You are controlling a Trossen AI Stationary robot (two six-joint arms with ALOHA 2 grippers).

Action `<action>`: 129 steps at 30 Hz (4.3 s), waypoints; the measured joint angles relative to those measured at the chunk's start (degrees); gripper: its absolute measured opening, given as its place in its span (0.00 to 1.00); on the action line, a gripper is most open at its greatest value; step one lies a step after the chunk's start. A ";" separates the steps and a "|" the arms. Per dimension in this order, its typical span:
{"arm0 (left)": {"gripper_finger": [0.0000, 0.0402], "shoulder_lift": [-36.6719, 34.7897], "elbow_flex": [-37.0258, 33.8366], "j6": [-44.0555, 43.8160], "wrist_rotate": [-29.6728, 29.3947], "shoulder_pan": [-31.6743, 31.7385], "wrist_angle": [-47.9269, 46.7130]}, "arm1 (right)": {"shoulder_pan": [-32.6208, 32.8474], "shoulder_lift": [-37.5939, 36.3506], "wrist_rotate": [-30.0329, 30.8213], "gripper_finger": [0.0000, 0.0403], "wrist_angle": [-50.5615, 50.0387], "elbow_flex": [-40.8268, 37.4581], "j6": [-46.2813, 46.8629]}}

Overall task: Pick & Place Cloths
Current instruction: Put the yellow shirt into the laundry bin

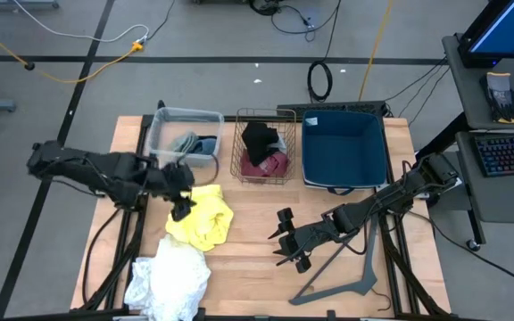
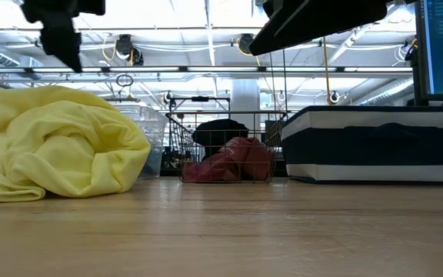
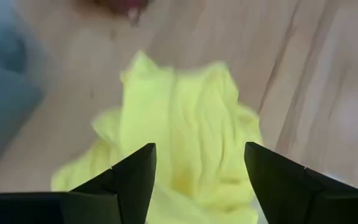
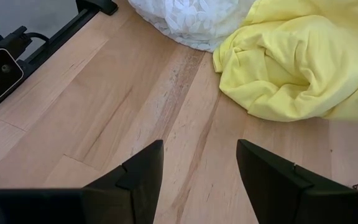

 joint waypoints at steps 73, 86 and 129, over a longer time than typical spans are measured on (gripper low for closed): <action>0.11 8.14 -27.21 2.15 -1.26 -8.18 58.64 | -0.90 0.00 0.08 0.49 2.98 -0.01 -2.57; 0.11 8.10 -11.28 13.01 -10.69 -11.47 47.18 | 1.53 0.00 16.63 0.49 20.22 -0.01 -28.41; 0.11 15.75 -4.89 32.17 -24.74 -12.31 58.18 | -1.35 -14.43 22.35 0.75 18.09 0.12 -12.49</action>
